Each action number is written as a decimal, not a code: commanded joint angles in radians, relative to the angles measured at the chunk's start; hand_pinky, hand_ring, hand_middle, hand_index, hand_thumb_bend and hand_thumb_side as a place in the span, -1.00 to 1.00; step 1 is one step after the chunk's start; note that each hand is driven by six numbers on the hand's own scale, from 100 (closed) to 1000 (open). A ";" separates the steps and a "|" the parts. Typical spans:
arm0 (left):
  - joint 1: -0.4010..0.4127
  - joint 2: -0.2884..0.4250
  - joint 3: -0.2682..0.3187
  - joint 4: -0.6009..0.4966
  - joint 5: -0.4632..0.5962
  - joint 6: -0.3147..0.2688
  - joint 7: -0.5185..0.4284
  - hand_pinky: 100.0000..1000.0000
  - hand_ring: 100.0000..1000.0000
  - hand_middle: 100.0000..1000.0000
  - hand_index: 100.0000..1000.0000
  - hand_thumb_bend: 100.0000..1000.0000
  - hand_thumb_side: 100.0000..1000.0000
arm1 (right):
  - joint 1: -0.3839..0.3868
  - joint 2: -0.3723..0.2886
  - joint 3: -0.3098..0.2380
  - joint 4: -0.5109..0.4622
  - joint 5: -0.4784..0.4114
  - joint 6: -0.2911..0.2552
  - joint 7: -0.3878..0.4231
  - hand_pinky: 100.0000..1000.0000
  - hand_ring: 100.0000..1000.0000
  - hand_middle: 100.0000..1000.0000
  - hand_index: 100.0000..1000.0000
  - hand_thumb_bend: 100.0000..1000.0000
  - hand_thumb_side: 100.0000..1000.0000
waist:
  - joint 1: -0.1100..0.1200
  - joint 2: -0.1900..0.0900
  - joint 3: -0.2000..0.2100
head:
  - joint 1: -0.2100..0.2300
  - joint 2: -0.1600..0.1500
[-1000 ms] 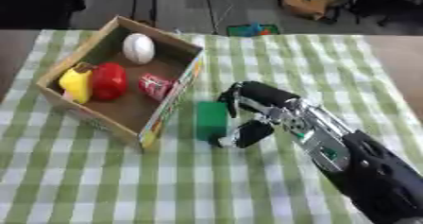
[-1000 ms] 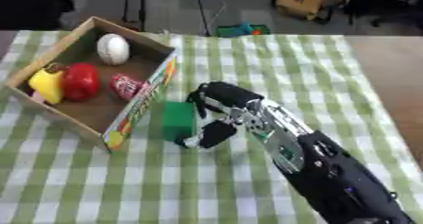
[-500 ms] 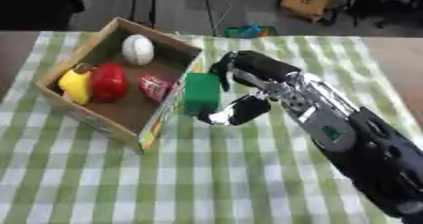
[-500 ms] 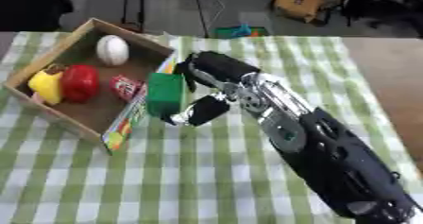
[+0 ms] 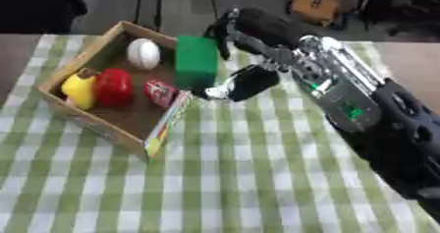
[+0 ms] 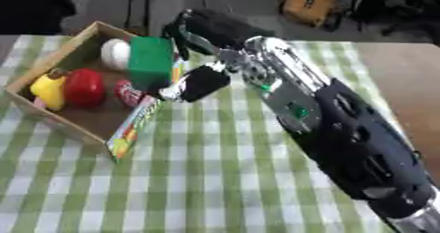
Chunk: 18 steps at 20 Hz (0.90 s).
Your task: Pick up objects on the table and place them in the box.
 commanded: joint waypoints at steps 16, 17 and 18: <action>-0.016 -0.002 -0.014 -0.014 0.008 0.000 -0.011 0.41 0.13 0.34 0.43 -1.00 1.00 | -0.145 0.318 -0.111 0.343 0.322 -0.019 -0.114 0.75 0.37 -0.30 -0.02 -0.72 0.04 | 0.013 -0.022 0.027 | -0.036 -0.017; -0.017 -0.003 -0.015 -0.014 0.008 0.000 -0.012 0.41 0.13 0.34 0.43 -1.00 1.00 | -0.144 0.343 -0.126 0.378 0.351 -0.019 -0.134 0.75 0.37 -0.30 -0.02 -0.72 0.04 | 0.014 -0.022 0.030 | -0.039 -0.020; -0.017 -0.004 -0.015 -0.014 0.009 0.000 -0.012 0.41 0.13 0.34 0.43 -1.00 1.00 | -0.144 0.358 -0.135 0.404 0.373 -0.024 -0.151 0.75 0.37 -0.30 -0.02 -0.72 0.04 | 0.015 -0.022 0.031 | -0.040 -0.021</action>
